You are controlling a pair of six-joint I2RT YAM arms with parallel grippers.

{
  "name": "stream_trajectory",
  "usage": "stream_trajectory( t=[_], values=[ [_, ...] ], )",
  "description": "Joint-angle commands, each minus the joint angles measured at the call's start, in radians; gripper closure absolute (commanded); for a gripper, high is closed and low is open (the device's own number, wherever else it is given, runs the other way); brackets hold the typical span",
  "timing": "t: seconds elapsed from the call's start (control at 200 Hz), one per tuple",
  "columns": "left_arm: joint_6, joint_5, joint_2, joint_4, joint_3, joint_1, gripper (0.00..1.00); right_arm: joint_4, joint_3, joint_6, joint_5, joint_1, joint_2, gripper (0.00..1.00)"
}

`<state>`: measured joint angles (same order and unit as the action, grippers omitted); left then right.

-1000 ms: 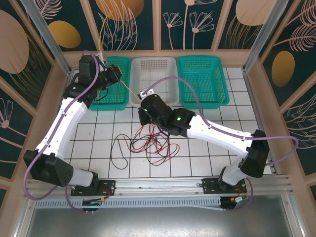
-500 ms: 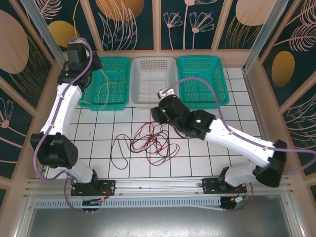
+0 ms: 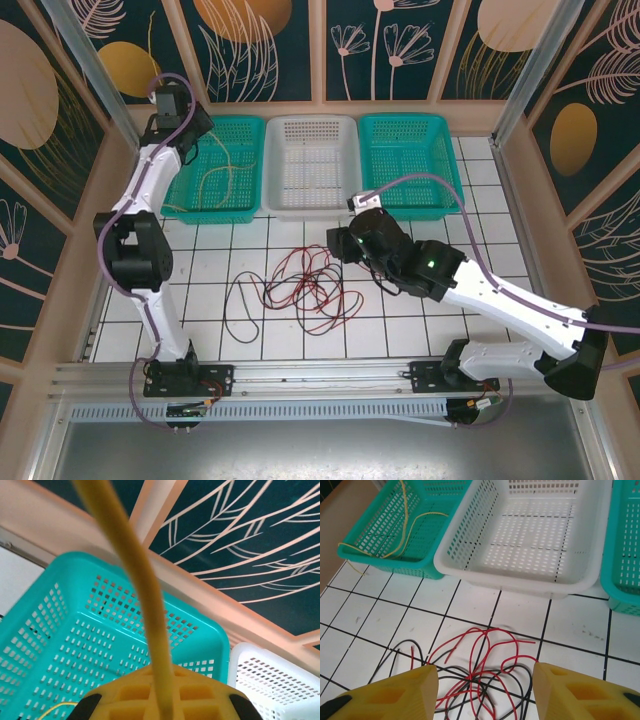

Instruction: Untangle the cables

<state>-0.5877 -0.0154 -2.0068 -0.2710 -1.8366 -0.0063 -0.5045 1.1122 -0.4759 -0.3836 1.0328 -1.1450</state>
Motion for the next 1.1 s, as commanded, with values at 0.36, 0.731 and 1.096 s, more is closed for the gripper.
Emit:
stream_trajectory(
  t=[0.36, 0.731, 1.096],
  values=[
    [-0.045, 0.058, -0.126, -0.054, -0.033, 0.006, 0.32, 0.087, -0.083, -0.039, 0.000, -0.049, 0.074, 0.48],
    [0.121, -0.039, 0.047, -0.216, 0.051, -0.046, 0.08, 0.081, -0.055, -0.069, -0.030, -0.079, 0.036, 0.48],
    [0.080, 0.033, 0.610, -0.053, 0.539, -0.207, 0.24, 0.095, -0.150, -0.271, 0.126, -0.178, -0.114, 0.46]
  ],
)
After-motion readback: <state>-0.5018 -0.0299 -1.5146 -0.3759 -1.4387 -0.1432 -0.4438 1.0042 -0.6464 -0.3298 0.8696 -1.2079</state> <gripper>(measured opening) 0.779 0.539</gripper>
